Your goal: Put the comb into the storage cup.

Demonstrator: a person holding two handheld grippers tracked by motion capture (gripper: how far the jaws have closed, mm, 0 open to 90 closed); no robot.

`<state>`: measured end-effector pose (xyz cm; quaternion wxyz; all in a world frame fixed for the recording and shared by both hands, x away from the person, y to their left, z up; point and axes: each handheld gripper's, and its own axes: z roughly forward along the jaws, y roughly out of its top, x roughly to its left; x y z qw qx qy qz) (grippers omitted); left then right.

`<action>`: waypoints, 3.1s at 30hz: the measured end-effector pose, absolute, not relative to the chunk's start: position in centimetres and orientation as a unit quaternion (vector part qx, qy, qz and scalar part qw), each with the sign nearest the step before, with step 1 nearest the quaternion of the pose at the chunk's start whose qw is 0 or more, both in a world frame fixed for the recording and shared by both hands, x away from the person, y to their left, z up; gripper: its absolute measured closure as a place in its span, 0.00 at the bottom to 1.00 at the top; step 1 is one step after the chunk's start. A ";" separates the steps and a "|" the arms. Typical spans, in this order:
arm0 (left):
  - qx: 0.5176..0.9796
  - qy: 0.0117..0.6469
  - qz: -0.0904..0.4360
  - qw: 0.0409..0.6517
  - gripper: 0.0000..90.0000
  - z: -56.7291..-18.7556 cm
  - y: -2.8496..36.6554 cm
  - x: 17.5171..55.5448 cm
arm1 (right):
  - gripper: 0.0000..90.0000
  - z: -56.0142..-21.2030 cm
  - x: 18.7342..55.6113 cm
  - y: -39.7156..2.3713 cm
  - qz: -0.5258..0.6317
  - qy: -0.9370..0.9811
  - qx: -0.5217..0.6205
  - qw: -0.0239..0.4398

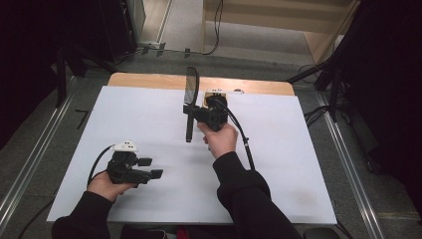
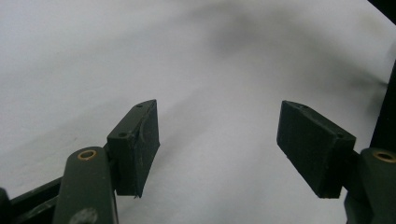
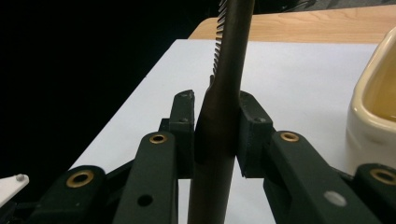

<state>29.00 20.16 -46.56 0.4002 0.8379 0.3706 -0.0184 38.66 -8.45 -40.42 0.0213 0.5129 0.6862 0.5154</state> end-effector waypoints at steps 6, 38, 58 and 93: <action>0.836 0.374 -0.017 0.400 0.34 -46.6 20.3 28.9 | 0.78 -39.9 39.1 -8.9 0.520 0.681 0.514 0.025; 0.836 0.375 -0.020 0.400 0.34 -46.7 20.5 29.1 | 0.78 -37.7 42.4 -10.7 0.517 0.663 0.538 0.063; 0.836 0.374 -0.022 0.402 0.34 -46.7 20.5 29.1 | 0.78 -36.1 44.8 -13.2 0.508 0.648 0.556 0.113; 0.838 0.370 -0.025 0.400 0.34 -46.8 20.3 29.1 | 0.78 -37.1 47.5 -15.1 0.487 0.631 0.577 0.177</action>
